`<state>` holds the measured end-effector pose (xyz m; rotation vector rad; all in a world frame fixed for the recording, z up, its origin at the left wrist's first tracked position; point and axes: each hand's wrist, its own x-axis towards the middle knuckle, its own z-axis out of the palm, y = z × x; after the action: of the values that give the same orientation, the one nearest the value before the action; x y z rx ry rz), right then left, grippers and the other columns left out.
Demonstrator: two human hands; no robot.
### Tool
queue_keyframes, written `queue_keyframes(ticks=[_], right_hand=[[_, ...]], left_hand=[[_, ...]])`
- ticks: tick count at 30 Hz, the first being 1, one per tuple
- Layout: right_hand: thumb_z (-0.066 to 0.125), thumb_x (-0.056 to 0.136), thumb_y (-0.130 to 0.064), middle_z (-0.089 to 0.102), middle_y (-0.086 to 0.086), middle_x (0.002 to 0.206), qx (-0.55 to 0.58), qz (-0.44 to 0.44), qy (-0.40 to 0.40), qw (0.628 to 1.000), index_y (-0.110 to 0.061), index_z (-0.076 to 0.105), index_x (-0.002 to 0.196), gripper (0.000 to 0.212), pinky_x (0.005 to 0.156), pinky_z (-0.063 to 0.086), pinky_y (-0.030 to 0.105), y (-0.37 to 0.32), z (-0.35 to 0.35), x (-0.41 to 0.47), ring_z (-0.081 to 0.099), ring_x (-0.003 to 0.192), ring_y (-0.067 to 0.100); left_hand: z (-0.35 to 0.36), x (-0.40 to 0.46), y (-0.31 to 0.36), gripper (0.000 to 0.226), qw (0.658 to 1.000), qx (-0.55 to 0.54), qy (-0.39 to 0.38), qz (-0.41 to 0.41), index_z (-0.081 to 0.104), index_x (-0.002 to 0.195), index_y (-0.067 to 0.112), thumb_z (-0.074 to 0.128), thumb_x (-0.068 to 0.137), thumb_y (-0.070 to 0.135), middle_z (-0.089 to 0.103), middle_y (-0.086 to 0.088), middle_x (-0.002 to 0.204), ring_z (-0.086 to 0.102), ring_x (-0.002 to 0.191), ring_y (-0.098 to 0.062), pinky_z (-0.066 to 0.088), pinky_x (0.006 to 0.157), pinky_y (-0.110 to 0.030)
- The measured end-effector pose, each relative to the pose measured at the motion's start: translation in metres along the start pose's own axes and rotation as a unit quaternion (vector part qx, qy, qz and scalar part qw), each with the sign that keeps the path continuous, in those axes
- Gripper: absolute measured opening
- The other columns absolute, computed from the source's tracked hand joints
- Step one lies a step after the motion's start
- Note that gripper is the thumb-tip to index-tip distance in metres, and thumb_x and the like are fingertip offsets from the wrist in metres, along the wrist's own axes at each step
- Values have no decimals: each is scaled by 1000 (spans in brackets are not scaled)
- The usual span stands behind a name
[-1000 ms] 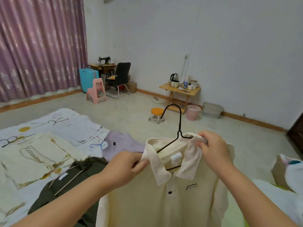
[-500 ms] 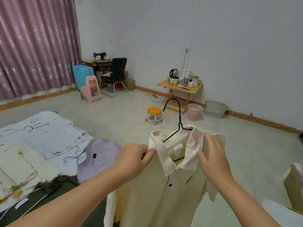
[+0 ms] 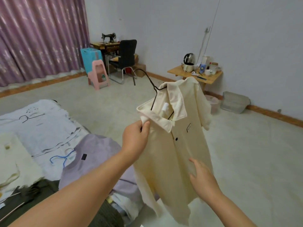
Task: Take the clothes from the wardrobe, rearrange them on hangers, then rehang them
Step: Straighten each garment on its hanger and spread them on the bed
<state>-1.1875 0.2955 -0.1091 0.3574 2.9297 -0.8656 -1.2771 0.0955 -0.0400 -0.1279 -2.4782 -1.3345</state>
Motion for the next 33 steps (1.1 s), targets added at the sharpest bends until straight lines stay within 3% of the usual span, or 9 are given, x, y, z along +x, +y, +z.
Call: queue_keyframes(ticks=[9,20,26,31,33], right_hand=[[44,93,-11,38,1,142,-19,7,-43,999,-20,35,141,49,105,30,26,-49,67,136,33,132,19],[45,92,-13,36,0,143,-41,-21,-178,983,-22,34,139,48,105,29,20,-132,233,242,33,132,17],[40,94,-18,32,-2,145,-77,-40,-249,965,-25,30,141,49,106,30,21,-158,326,263,31,133,16],[33,99,-30,5,1,158,-120,-68,-304,943,-28,11,149,55,113,19,26,-168,404,268,10,144,17],[30,100,-34,-6,2,159,-149,-85,-328,929,-29,4,150,57,116,14,30,-169,431,267,2,146,19]], left_hand=[[20,107,-105,41,992,-53,61,-99,30,58,14,43,96,23,31,3,51,29,49,-14,23,50,-30],[-20,150,-321,47,964,73,106,-233,26,52,17,43,96,25,29,5,45,27,44,-10,20,46,-26],[-48,124,-437,41,935,173,73,-300,36,57,17,41,97,23,44,-2,49,42,47,-15,26,45,-27],[-61,91,-519,43,890,213,79,-396,33,58,13,38,98,28,45,-6,51,42,48,-20,27,47,-29],[-61,77,-547,42,868,227,41,-439,32,60,12,38,98,29,46,-7,53,43,50,-22,28,48,-32]])
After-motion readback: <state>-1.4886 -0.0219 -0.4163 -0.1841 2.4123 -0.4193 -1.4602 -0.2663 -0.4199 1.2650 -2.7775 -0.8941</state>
